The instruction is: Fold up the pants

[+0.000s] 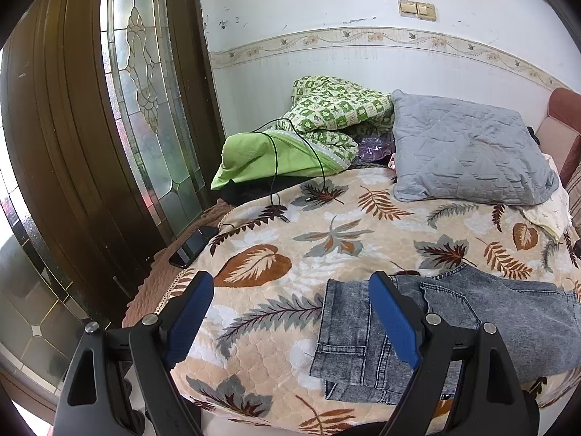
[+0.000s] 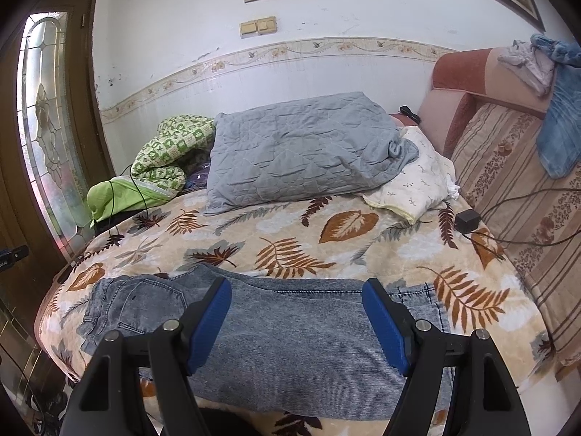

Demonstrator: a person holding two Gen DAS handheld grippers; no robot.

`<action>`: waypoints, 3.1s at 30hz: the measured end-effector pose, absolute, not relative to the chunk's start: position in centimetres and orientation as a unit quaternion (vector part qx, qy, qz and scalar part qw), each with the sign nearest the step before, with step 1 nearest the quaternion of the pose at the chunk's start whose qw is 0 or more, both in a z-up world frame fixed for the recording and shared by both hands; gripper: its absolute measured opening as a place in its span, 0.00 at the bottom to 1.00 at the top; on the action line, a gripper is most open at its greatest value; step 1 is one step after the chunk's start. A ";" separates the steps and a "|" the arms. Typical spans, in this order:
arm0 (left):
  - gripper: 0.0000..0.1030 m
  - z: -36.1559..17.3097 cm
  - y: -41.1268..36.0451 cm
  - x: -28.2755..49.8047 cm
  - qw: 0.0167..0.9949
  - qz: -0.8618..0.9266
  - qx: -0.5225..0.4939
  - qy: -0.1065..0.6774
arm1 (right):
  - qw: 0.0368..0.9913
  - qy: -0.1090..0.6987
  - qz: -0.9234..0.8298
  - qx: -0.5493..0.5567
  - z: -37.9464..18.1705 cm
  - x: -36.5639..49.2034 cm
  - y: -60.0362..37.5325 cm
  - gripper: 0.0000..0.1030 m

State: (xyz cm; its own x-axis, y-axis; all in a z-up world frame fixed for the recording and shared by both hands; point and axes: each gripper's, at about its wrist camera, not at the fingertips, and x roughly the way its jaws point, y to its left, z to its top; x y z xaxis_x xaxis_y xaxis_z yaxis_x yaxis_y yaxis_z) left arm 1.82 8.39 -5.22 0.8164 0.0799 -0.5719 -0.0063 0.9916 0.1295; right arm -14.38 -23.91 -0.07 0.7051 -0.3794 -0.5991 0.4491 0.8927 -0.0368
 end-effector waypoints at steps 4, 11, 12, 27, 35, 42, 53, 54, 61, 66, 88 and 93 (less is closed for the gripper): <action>0.85 -5.4 8.2 1.9 0.951 0.022 0.063 0.303 | 0.921 0.311 -0.227 0.060 -0.1 -14.5 -24.3 0.75; 0.85 -5.9 6.3 2.2 0.947 0.009 0.075 0.312 | 0.918 0.312 -0.232 0.076 -0.4 -15.3 -25.9 0.75; 0.85 -6.1 5.8 2.2 0.946 0.003 0.078 0.314 | 0.916 0.313 -0.238 0.080 -0.6 -15.6 -26.6 0.75; 0.85 -9.3 -6.5 2.0 0.914 -0.096 0.179 0.351 | 0.849 0.375 -0.292 0.231 -6.3 -22.1 -45.3 0.75; 0.85 -10.4 -8.0 3.1 0.905 -0.081 0.193 0.369 | 0.831 0.452 -0.242 0.214 -11.9 -16.1 -48.3 0.68; 0.85 -11.4 -7.2 4.5 0.901 -0.053 0.183 0.390 | 0.808 0.519 -0.233 0.154 -14.2 -13.8 -47.7 0.39; 0.85 -12.7 -4.8 5.8 0.895 -0.012 0.174 0.410 | 0.811 0.524 -0.251 0.068 -10.9 -12.3 -47.0 0.12; 0.85 -12.7 -4.6 5.9 0.895 -0.009 0.173 0.411 | 0.814 0.518 -0.254 0.068 -10.5 -11.9 -47.2 0.12; 0.85 -14.1 -1.6 7.8 0.891 0.033 0.155 0.426 | 0.818 0.496 -0.285 0.065 -9.3 -9.0 -49.2 0.03; 0.85 -16.1 1.4 9.2 0.883 0.064 0.145 0.442 | 0.791 0.528 -0.284 0.120 -13.3 -10.0 -50.9 0.03; 0.85 -20.6 6.0 11.2 0.873 0.072 0.142 0.462 | 0.842 0.496 -0.123 0.176 -12.9 -7.1 -40.1 0.12; 0.85 -22.9 7.0 11.6 0.854 0.087 0.152 0.490 | 0.821 0.537 -0.123 0.151 -16.3 -4.7 -37.8 0.14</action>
State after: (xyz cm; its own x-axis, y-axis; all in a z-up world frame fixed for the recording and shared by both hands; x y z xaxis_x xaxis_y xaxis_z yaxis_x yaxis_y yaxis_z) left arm 11.57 7.01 -22.87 0.5038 0.2973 -0.8111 0.0007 0.9388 0.3445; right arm -4.68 -37.81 -16.26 0.3928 -0.0389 -0.9188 0.3637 0.9242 0.1163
